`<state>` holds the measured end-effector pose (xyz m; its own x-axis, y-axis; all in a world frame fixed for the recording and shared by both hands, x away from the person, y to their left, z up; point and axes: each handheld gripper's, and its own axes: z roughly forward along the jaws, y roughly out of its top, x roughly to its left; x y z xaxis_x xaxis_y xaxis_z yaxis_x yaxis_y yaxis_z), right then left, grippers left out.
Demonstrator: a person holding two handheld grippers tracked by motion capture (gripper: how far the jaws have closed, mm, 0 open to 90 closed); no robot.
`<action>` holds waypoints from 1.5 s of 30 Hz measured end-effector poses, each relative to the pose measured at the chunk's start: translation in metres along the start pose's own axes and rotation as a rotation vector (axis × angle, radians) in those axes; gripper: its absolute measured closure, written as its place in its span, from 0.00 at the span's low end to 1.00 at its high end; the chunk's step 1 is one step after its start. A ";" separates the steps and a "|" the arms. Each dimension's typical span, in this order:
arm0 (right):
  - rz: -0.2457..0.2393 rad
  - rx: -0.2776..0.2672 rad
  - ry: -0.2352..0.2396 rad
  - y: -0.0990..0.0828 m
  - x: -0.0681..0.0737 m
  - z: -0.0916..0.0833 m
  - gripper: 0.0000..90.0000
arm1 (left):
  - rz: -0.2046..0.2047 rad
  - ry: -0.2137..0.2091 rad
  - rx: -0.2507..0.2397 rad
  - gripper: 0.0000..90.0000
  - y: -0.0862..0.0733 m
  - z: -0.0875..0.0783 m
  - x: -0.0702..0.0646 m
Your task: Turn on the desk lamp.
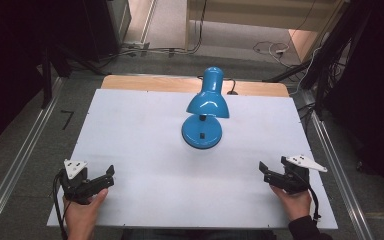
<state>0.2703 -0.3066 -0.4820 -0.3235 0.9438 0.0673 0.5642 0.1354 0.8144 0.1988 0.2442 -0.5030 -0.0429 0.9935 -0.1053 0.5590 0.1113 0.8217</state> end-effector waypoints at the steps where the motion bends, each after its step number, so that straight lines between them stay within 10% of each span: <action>1: -0.002 0.000 0.005 0.000 0.002 0.000 0.14 | 0.000 0.001 0.001 0.04 0.000 0.000 0.000; 45: -0.080 0.004 0.080 0.026 0.049 0.025 0.15 | 0.003 -0.014 -0.007 0.04 -0.001 -0.001 -0.001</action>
<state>0.2887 -0.2495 -0.4719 -0.4271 0.9030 0.0474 0.5369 0.2111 0.8168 0.1973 0.2429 -0.5027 -0.0294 0.9934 -0.1108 0.5531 0.1085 0.8260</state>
